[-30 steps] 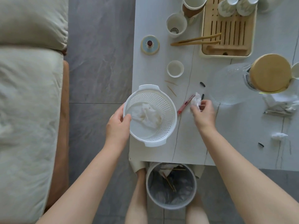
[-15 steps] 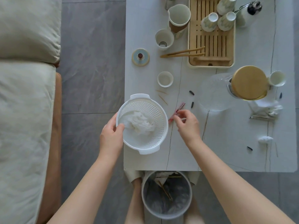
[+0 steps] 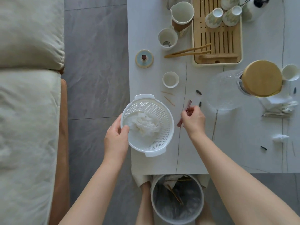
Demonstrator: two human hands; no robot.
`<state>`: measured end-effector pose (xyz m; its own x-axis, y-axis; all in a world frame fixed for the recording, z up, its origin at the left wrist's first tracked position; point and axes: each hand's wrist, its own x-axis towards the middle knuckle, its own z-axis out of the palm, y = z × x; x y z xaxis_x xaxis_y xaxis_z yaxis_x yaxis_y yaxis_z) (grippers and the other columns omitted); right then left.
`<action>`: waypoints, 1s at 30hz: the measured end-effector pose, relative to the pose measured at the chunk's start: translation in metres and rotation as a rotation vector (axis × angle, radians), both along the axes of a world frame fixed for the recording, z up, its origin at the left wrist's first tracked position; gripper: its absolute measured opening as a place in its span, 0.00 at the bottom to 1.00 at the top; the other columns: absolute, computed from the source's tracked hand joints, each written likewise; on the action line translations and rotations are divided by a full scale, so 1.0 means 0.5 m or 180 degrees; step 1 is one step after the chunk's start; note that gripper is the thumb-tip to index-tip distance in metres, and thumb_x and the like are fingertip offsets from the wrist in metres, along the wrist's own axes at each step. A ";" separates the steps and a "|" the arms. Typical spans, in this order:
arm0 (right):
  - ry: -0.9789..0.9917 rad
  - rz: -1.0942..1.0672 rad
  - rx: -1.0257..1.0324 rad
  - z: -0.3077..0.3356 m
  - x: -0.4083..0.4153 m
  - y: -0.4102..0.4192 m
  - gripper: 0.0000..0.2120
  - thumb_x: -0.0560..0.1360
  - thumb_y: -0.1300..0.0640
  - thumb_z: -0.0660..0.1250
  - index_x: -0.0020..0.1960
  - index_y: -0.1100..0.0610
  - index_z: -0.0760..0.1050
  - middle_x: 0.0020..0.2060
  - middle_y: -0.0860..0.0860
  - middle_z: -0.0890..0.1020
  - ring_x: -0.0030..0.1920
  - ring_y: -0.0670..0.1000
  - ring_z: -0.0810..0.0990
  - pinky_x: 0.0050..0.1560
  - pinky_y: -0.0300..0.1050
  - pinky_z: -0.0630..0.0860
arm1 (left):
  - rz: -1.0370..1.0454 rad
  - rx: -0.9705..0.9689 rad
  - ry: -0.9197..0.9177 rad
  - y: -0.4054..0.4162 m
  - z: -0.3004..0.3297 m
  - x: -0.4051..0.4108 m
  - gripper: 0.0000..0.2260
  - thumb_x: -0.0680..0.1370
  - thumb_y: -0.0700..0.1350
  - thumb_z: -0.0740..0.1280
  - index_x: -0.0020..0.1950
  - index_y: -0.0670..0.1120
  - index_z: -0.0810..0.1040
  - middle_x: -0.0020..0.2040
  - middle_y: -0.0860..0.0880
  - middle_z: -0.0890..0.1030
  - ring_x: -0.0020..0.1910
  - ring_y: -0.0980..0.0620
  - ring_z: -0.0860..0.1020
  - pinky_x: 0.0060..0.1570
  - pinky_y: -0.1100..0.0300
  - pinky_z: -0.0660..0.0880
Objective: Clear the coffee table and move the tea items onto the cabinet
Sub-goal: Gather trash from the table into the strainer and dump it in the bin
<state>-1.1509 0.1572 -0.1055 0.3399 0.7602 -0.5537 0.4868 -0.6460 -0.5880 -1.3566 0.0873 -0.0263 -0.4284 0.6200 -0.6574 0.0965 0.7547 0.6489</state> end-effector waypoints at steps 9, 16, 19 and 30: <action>0.1108 0.0809 0.0643 0.182 -0.064 -0.058 0.04 0.73 0.58 0.67 0.45 0.54 0.73 0.36 0.51 0.81 0.35 0.49 0.82 0.34 0.43 0.79 | 0.0113 -0.0095 0.0002 -0.002 0.021 0.026 0.21 0.75 0.41 0.58 0.65 0.59 0.74 0.58 0.50 0.79 0.55 0.53 0.77 0.60 0.51 0.74; 0.0154 0.1543 0.0824 0.138 -0.047 -0.051 0.11 0.76 0.55 0.64 0.57 0.57 0.75 0.50 0.49 0.78 0.43 0.46 0.77 0.49 0.43 0.75 | 0.0151 0.0192 0.0135 0.004 0.030 -0.017 0.20 0.75 0.40 0.59 0.61 0.58 0.77 0.50 0.62 0.81 0.50 0.64 0.78 0.45 0.64 0.74; -0.0146 0.1218 0.0484 0.086 0.008 -0.032 0.15 0.77 0.61 0.60 0.63 0.61 0.72 0.58 0.55 0.76 0.58 0.52 0.75 0.60 0.49 0.72 | 0.0110 0.0274 0.0417 0.016 0.023 -0.081 0.20 0.75 0.39 0.60 0.63 0.55 0.77 0.54 0.59 0.81 0.51 0.61 0.78 0.47 0.65 0.72; -0.1035 0.1803 -0.0663 -0.048 0.049 0.002 0.35 0.74 0.56 0.61 0.75 0.63 0.47 0.76 0.57 0.48 0.76 0.56 0.46 0.75 0.52 0.50 | 0.0250 0.0169 0.0974 0.026 -0.065 -0.228 0.19 0.69 0.45 0.58 0.49 0.66 0.79 0.44 0.63 0.81 0.47 0.54 0.77 0.52 0.51 0.75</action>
<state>-1.1266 0.1584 -0.1293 0.0951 0.7584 -0.6448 0.9137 -0.3236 -0.2458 -1.4708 0.1005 -0.0587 -0.6492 0.6072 -0.4582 0.2360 0.7334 0.6375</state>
